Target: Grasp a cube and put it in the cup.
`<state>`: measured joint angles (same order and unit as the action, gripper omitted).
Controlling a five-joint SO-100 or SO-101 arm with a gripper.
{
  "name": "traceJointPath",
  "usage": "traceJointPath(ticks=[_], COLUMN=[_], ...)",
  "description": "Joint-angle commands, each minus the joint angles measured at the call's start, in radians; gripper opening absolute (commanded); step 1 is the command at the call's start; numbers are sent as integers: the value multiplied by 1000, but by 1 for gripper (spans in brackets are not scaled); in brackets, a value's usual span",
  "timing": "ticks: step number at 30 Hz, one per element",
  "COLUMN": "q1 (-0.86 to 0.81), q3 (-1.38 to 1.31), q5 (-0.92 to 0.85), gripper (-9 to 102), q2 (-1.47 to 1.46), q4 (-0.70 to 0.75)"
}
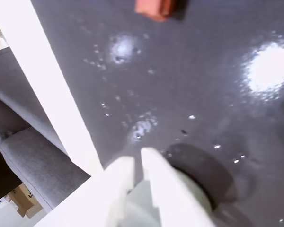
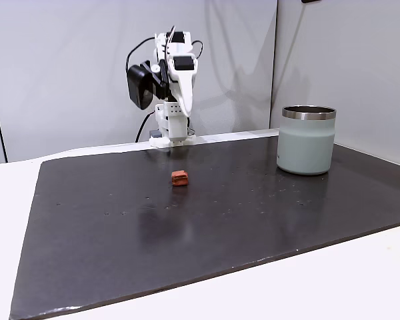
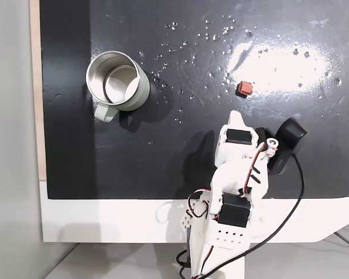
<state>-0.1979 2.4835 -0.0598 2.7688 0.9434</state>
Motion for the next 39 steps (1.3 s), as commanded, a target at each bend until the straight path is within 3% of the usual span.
traceJointPath(ticks=[1,12,25,39], q1=[-14,-107,-98,-100], q3=[-201,-499,-841,-966], q5=[-15,-86,-219,-299], gripper=[0,0,0,1], q2=[-121,-505,-884,-1051], q4=[31,132,245,268])
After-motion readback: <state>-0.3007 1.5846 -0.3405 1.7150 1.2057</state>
